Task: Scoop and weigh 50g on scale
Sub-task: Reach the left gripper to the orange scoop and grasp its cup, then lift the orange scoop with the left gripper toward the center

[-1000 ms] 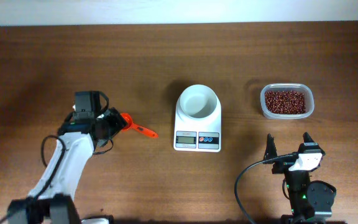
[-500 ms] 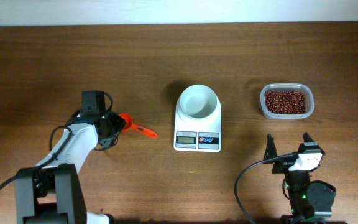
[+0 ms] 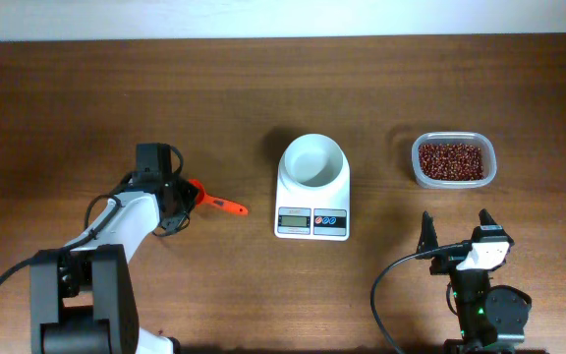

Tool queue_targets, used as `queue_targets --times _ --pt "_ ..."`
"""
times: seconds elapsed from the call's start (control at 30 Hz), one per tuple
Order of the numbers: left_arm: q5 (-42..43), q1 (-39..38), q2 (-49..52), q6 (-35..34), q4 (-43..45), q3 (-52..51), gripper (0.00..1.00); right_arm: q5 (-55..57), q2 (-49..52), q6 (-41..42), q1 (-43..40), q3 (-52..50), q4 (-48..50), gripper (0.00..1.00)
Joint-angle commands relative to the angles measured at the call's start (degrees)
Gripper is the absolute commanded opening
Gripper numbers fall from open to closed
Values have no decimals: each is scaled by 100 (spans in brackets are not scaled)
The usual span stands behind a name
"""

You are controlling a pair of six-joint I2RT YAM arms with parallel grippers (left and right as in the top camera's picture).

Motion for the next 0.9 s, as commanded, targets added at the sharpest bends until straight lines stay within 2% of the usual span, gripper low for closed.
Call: queue_targets --times 0.0,0.1,0.17,0.23,0.3,0.43,0.57,0.87 --pt "-120 -7 52 9 9 37 0 31 -37 22 46 -31 -39 99" --pt "240 28 -57 31 -13 42 0 31 -37 24 46 -31 -39 99" --pt "588 76 -518 33 -90 44 0 31 -37 22 46 -31 -39 99" --pt "570 76 -994 173 -293 44 0 31 -37 22 46 -31 -39 99" --pt "415 76 -1615 608 -588 44 0 31 -37 22 46 -31 -39 99" --pt "192 76 -2691 616 -1185 44 0 31 -37 22 46 -31 -39 99" --pt "-33 76 -3362 614 -1692 44 0 31 -37 22 46 -31 -39 99" --pt "-144 74 -3526 612 -2188 44 0 31 -37 22 46 -31 -39 99"
